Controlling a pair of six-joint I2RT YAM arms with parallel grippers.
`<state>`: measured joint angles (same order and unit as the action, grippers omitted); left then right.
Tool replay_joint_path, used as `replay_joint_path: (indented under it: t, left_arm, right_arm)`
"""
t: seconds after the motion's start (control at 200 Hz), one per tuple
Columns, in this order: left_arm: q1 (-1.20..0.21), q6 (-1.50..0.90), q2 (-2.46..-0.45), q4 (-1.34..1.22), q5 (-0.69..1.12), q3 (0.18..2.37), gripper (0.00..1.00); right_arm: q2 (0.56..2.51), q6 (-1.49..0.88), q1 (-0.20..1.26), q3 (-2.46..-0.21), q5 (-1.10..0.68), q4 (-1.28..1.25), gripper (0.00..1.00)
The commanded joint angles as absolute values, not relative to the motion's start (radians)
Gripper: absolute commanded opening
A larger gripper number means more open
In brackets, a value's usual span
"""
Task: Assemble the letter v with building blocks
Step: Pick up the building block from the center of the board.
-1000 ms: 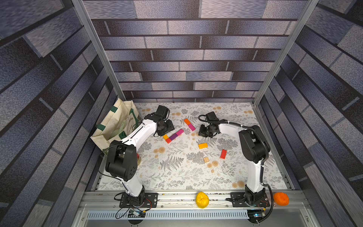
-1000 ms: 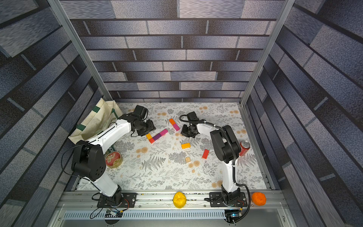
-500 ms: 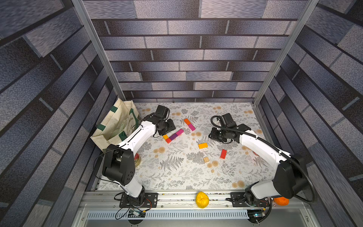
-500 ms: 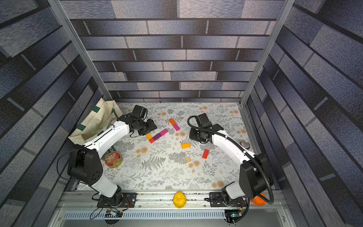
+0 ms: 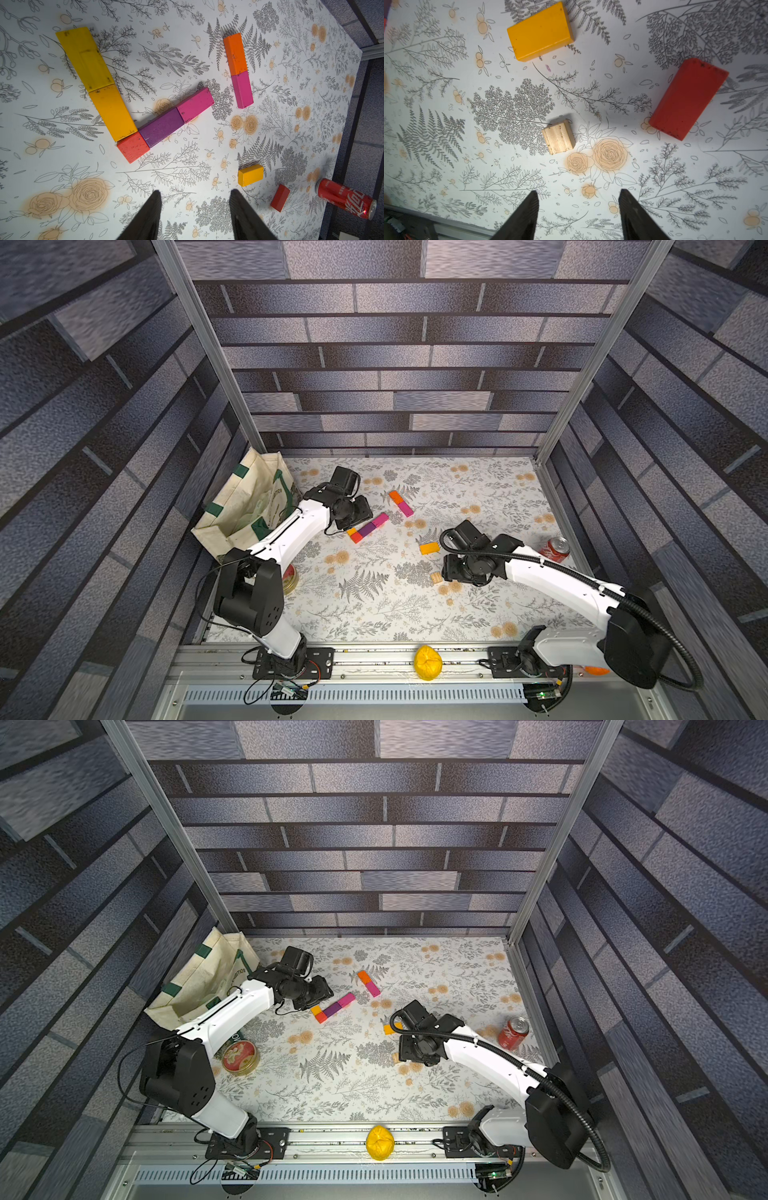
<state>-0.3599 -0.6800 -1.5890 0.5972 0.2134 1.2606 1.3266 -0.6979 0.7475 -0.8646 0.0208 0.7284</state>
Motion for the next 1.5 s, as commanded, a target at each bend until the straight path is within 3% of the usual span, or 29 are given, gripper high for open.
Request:
replay_joint_path:
  t: [0.0,0.676,1.493]
  left_arm:
    - [-0.367,-0.662,-1.548,0.608,0.206,1.245,0.56]
    - [-0.365,-0.653,-1.551,0.629,0.195,1.249,0.56]
    - [-0.363,-0.652,-1.566,0.641,0.184,1.249,0.56]
  right_arm:
    - [1.385,-0.702,0.777,-0.878,0.049,0.744,0.70]
    - [1.650,-0.551,0.808,-1.022,0.043,0.754,0.73]
    - [1.768,-0.557,0.825,-1.055,0.051,0.739,0.56]
